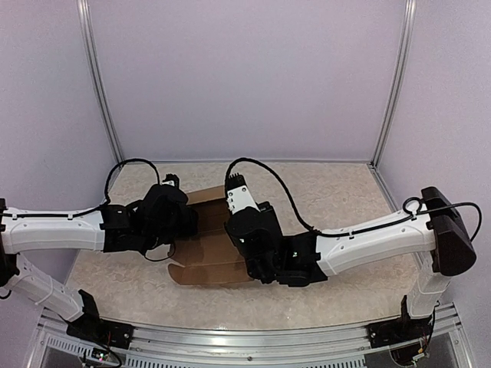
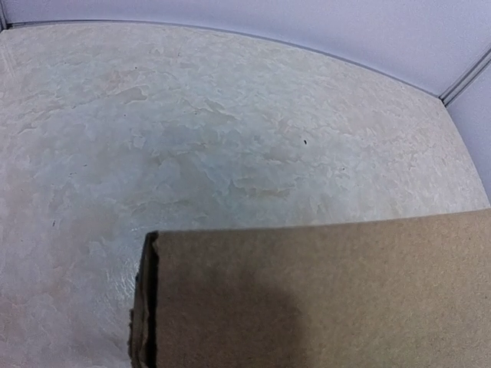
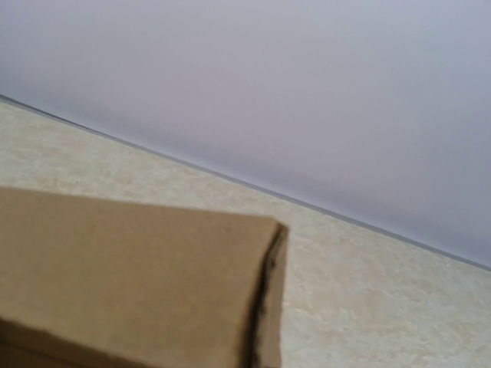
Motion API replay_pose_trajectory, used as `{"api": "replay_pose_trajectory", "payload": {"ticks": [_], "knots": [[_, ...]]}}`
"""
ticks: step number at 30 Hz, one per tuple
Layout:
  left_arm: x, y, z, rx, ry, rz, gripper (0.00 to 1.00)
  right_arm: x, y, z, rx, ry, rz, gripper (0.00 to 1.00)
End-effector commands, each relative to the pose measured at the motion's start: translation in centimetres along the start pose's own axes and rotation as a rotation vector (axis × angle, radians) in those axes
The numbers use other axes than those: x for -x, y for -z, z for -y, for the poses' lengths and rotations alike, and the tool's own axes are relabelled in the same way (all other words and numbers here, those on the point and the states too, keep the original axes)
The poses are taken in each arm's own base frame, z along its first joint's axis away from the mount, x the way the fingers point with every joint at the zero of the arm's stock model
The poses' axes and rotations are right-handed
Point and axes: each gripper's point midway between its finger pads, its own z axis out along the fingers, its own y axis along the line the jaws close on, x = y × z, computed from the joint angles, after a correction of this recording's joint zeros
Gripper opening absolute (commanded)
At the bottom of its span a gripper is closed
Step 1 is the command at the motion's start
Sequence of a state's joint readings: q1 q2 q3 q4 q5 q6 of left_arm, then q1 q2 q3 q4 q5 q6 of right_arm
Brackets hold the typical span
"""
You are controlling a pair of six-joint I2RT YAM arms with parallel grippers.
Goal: Fold the paper box
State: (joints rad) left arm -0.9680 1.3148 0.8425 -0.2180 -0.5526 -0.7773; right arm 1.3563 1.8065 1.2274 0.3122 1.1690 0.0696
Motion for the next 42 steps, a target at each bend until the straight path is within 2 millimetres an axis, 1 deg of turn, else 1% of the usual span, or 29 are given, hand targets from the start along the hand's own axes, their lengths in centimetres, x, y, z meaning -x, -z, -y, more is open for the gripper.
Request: {"api": "replay_pose_trajectory", "payload": {"ticks": [1,7,13,14,17,18,19,21,22,24,26,29,31,33,36,38,42], "knots": [[1.2,0.5,2.8,-0.102,0.037,0.014,0.42,-0.4,0.8,-3.5,0.112,0.037,0.001,0.00],[0.7,0.6,1.6,-0.072,0.029,0.005,0.57,-1.0,-0.3,-3.3,0.085,0.078,-0.018,0.00],[-0.3,0.9,-1.2,-0.003,0.031,-0.005,0.70,-2.0,-2.2,-2.5,0.105,0.075,-0.057,0.00],[-0.3,1.0,-1.6,0.003,0.033,-0.005,0.74,-2.2,-2.5,-2.3,0.104,0.072,-0.063,0.00],[-0.8,1.4,-2.6,0.019,0.025,-0.015,0.78,-3.0,-3.5,-1.6,0.112,0.061,-0.084,0.00],[-0.8,1.6,-2.7,0.016,0.021,-0.017,0.79,-3.2,-3.9,-1.4,0.116,0.052,-0.089,0.00],[-1.1,1.7,-2.9,0.015,0.010,-0.025,0.82,-3.5,-4.1,-1.2,0.124,0.045,-0.095,0.00],[-1.2,2.2,-3.2,0.008,-0.004,-0.034,0.85,-4.2,-4.8,-0.7,0.134,0.034,-0.114,0.00],[-1.4,2.3,-3.3,0.003,-0.015,-0.042,0.86,-4.5,-5.1,-0.7,0.145,0.032,-0.120,0.00],[-1.8,2.7,-3.3,-0.014,-0.037,-0.057,0.91,-5.1,-5.6,-0.6,0.169,0.028,-0.129,0.00],[-1.9,3.4,-3.4,-0.036,-0.060,-0.056,0.91,-5.8,-6.2,-0.7,0.206,0.030,-0.141,0.00],[-1.5,4.6,-3.8,-0.063,-0.081,-0.032,0.91,-6.3,-6.2,-1.0,0.292,0.011,-0.127,0.00],[-1.0,5.4,-4.0,-0.078,-0.088,-0.012,0.91,-6.9,-6.5,-1.4,0.352,0.006,-0.131,0.00],[0.1,6.5,-4.2,-0.097,-0.089,0.025,0.91,-7.5,-6.5,-1.9,0.415,0.004,-0.136,0.00],[1.2,7.5,-4.5,-0.105,-0.093,0.069,0.92,-7.4,-5.9,-2.6,0.509,-0.023,-0.084,0.00],[1.8,7.8,-4.5,-0.115,-0.095,0.086,0.92,-7.9,-5.2,-3.1,0.572,-0.019,-0.046,0.00],[2.4,7.9,-3.4,-0.157,-0.105,0.092,0.92,-8.0,-4.1,-4.6,0.686,-0.004,0.028,0.00]]}}
